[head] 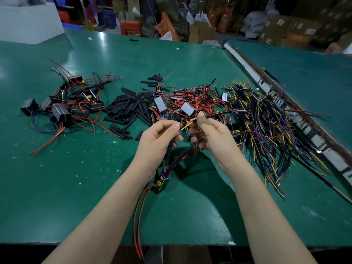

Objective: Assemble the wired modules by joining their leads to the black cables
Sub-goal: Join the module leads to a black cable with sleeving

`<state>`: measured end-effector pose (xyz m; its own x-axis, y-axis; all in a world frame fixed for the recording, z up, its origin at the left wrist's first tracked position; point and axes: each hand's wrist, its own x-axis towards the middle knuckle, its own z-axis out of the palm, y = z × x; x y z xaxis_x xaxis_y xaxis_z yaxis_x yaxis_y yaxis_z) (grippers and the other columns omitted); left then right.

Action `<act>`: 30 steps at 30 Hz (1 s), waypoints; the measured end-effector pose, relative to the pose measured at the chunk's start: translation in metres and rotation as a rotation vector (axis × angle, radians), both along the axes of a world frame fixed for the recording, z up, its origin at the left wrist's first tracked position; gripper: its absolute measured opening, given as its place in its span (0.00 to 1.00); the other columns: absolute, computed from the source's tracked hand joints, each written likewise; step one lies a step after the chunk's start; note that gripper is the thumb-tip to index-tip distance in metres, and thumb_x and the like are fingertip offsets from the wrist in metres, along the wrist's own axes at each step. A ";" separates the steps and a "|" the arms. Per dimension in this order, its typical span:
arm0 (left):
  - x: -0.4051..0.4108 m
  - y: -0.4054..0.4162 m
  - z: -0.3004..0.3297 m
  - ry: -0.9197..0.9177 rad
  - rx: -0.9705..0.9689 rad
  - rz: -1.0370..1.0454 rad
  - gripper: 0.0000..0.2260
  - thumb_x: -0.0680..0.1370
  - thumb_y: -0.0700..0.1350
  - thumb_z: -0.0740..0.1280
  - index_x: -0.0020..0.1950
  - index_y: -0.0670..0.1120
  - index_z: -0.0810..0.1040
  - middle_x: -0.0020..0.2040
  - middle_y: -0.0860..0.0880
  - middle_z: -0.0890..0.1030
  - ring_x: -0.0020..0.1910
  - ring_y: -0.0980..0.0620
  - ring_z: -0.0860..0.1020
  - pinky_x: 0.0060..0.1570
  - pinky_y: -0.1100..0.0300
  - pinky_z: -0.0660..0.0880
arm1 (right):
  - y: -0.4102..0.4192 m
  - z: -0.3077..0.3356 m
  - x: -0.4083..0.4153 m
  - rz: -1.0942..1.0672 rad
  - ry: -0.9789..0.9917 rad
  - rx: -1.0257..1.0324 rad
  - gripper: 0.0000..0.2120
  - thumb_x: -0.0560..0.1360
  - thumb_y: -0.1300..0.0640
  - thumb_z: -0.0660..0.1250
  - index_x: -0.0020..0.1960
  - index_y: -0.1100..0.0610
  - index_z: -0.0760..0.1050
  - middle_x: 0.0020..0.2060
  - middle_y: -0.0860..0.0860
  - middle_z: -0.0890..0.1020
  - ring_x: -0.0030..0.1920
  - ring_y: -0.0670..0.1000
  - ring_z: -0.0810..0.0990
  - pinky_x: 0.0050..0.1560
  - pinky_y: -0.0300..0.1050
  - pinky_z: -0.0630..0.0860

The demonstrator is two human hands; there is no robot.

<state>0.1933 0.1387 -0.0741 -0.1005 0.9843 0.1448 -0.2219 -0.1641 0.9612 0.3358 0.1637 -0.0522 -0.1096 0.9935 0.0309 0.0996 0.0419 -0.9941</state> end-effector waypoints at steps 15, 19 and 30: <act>-0.003 0.001 -0.005 0.531 0.087 0.188 0.12 0.75 0.41 0.68 0.35 0.55 0.77 0.26 0.61 0.75 0.28 0.62 0.70 0.32 0.70 0.67 | -0.002 -0.011 0.002 0.131 -0.509 0.605 0.05 0.78 0.63 0.61 0.48 0.56 0.74 0.44 0.44 0.72 0.45 0.40 0.71 0.48 0.31 0.69; -0.004 0.001 -0.004 0.628 0.069 0.127 0.13 0.73 0.40 0.69 0.33 0.58 0.75 0.27 0.62 0.75 0.28 0.64 0.70 0.32 0.74 0.66 | -0.001 -0.012 0.004 0.096 -0.625 0.812 0.06 0.75 0.68 0.62 0.49 0.64 0.77 0.48 0.54 0.75 0.50 0.49 0.73 0.52 0.41 0.72; -0.016 -0.009 0.014 0.282 0.099 -0.255 0.06 0.76 0.39 0.67 0.40 0.47 0.80 0.27 0.57 0.71 0.28 0.61 0.68 0.30 0.71 0.66 | 0.001 -0.002 0.015 0.290 -0.264 0.394 0.02 0.77 0.51 0.66 0.47 0.48 0.77 0.43 0.48 0.79 0.46 0.45 0.77 0.48 0.45 0.74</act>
